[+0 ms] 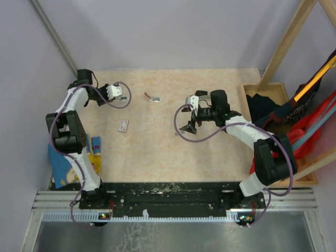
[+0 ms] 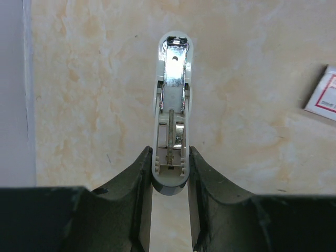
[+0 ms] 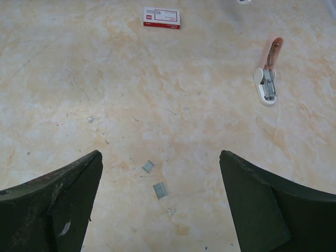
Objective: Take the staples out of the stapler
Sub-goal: Place the stapler at the center of the board.
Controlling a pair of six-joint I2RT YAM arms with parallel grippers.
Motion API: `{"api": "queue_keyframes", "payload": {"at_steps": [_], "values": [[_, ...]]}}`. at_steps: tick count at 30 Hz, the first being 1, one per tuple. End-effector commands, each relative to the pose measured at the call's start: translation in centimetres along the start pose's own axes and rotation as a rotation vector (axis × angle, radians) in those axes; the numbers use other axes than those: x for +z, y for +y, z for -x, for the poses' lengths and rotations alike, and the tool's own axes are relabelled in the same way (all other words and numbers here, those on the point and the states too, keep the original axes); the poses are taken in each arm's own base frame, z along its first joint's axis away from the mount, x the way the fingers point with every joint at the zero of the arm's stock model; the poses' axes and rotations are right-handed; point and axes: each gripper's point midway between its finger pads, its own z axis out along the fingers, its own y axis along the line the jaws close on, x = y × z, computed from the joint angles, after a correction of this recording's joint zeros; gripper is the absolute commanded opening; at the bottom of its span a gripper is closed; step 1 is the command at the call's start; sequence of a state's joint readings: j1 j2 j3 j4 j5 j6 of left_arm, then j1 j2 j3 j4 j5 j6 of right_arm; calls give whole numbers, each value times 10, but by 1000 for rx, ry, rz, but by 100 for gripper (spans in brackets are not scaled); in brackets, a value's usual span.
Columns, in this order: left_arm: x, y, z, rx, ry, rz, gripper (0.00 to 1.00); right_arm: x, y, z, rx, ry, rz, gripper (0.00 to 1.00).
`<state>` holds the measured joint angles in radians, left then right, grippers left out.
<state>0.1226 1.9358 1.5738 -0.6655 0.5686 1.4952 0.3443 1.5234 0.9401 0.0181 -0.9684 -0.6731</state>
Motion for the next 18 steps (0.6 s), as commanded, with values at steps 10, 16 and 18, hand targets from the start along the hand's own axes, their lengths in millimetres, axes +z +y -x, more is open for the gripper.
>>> {"api": "queue_keyframes", "payload": {"at_steps": [10, 16, 18], "values": [[30, 26, -28, 82, -61, -20, 0, -4, -2, 11, -56, -32, 1, 94], [38, 22, -40, 72, -41, -53, 1, -3, 0, 9, -51, -32, 9, 94], [40, 20, -43, 72, -36, -59, 1, -2, 0, 8, -48, -32, 12, 94]]}}
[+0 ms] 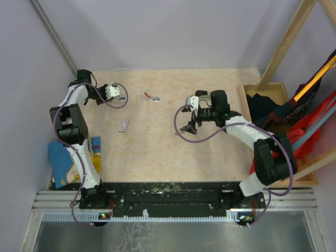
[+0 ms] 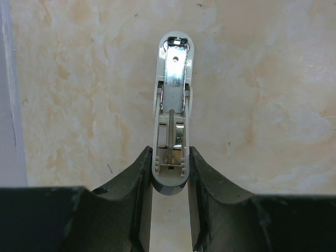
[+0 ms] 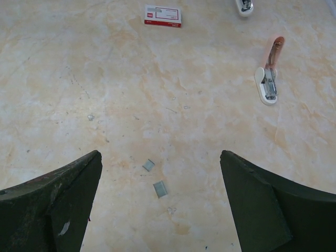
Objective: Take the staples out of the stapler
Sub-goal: Place the stapler at the center of the board.
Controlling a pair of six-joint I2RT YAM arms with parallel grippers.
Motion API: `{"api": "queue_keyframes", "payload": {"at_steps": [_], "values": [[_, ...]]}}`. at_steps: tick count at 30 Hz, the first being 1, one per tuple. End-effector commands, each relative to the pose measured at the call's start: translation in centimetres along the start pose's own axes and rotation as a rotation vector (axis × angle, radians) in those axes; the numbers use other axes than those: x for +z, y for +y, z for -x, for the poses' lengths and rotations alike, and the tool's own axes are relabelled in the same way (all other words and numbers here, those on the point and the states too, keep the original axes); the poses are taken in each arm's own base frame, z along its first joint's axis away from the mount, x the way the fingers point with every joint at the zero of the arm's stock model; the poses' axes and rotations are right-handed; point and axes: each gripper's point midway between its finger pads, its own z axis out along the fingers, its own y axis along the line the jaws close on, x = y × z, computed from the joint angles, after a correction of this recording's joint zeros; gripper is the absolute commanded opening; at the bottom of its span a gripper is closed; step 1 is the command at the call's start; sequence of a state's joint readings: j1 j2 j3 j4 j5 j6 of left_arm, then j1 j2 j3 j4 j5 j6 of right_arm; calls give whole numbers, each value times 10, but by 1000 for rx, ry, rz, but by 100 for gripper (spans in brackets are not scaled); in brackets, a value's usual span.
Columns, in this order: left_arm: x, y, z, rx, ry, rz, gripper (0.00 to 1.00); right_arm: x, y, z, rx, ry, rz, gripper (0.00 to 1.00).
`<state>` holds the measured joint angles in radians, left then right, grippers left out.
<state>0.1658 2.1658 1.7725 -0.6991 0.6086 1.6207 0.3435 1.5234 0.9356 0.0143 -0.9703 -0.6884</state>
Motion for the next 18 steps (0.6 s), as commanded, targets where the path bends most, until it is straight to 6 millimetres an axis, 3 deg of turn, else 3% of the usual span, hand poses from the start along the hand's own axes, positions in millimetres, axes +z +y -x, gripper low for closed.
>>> {"api": "queue_keyframes", "payload": {"at_steps": [1, 18], "values": [[3, -5, -2, 17, -19, -35, 1, -2, -1, 10, -39, -34, 8, 94], [9, -18, -15, -21, 9, -97, 13, -2, -1, 11, -38, -39, 14, 95]]}}
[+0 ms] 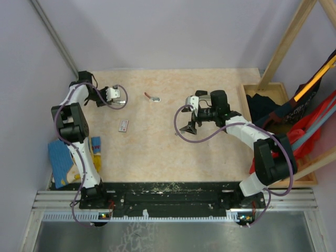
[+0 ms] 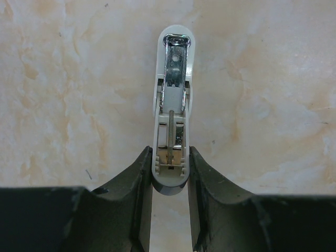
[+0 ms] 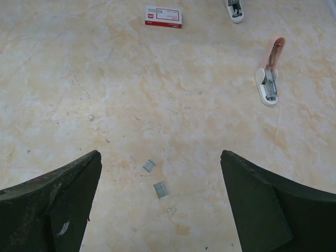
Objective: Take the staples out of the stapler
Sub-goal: Place the stapler at the center of the board.
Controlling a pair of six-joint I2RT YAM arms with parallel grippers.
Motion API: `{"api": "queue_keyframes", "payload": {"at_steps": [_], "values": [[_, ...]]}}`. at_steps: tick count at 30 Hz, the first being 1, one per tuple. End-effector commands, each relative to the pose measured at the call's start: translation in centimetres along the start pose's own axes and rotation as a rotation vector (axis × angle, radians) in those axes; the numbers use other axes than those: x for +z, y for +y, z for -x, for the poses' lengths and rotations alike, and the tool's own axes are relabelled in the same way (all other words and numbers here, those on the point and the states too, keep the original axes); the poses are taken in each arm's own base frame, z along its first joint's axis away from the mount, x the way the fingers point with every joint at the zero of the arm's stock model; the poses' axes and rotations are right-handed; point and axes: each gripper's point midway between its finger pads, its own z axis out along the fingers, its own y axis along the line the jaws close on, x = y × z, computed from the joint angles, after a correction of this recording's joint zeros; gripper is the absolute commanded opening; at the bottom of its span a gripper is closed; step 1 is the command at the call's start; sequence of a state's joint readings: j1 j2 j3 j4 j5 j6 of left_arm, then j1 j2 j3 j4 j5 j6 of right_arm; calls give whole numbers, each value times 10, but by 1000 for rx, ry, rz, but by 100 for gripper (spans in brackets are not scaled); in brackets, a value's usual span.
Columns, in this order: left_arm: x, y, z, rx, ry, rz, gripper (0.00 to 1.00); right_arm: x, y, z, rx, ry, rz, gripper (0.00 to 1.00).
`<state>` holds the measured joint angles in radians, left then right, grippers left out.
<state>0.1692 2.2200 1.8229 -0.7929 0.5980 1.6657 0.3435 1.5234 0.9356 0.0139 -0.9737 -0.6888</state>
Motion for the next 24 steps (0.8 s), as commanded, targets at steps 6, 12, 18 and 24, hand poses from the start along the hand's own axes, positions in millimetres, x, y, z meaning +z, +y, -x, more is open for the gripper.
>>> {"api": "queue_keyframes", "payload": {"at_steps": [6, 12, 18, 24], "values": [[0, 6, -6, -6, 5, 5, 31, -2, 0, 10, -33, -38, 15, 95], [-1, 12, -5, -15, 1, 28, 50, -1, 0, 10, -33, -38, 16, 96], [-2, 21, -6, -11, 4, 66, 63, -1, 0, 10, -31, -38, 16, 96], [-6, 36, -3, -22, -1, 130, 75, -2, 0, 10, -32, -37, 14, 96]]}}
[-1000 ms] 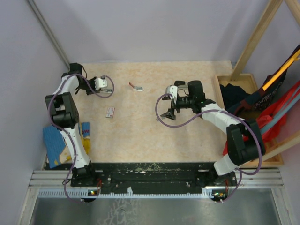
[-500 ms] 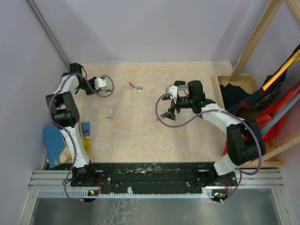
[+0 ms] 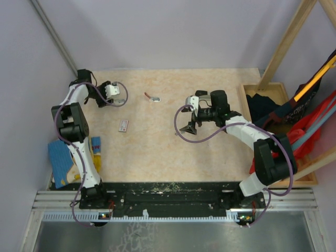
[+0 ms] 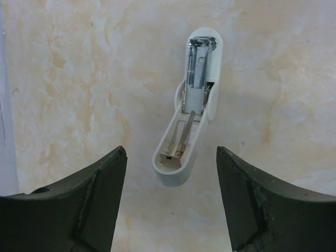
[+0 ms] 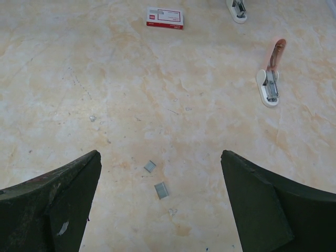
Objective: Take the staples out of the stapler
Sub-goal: Place the stapler at the center of the board.
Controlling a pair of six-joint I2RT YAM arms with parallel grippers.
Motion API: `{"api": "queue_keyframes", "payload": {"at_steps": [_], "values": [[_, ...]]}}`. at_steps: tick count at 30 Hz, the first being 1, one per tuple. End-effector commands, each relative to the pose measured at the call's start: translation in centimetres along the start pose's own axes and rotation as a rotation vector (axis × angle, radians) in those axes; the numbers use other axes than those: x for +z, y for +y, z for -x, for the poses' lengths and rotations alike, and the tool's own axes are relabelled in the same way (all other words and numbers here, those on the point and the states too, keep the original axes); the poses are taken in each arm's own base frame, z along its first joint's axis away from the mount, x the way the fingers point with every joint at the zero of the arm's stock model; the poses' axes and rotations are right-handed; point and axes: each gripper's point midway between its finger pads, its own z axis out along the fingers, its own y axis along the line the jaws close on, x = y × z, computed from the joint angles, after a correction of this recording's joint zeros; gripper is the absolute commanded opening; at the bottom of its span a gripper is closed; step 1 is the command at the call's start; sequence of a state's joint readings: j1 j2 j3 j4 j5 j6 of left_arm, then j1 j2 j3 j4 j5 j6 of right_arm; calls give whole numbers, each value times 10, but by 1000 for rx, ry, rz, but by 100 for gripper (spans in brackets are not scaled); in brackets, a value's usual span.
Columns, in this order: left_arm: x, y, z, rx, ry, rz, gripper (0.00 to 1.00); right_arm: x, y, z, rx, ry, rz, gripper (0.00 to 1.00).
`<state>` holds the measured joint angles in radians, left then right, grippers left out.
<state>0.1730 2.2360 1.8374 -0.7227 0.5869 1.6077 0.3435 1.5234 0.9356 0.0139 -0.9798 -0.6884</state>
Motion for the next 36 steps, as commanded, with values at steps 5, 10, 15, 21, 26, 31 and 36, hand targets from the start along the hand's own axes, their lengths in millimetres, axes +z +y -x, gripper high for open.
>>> {"api": "queue_keyframes", "payload": {"at_steps": [5, 10, 15, 21, 26, 31, 36], "values": [[-9, 31, 7, -19, -25, 127, 78, -2, -1, 10, -34, -35, 10, 96], [-10, 33, 6, -26, -20, 139, 80, -1, 0, 11, -32, -39, 15, 96], [-11, 33, 5, -31, -16, 142, 85, -1, 0, 10, -30, -39, 14, 97], [-20, 28, 16, -36, -40, 139, 100, -2, -2, 11, -22, -35, 3, 97], [-47, 17, 48, -55, -117, 141, 99, -3, -9, 13, 9, -24, -31, 97], [-74, -4, 79, -47, -192, 175, 100, -6, -23, 17, 67, 4, -92, 97], [-94, -25, 107, -94, -265, 178, 100, -15, -36, 18, 89, 46, -142, 97]]}}
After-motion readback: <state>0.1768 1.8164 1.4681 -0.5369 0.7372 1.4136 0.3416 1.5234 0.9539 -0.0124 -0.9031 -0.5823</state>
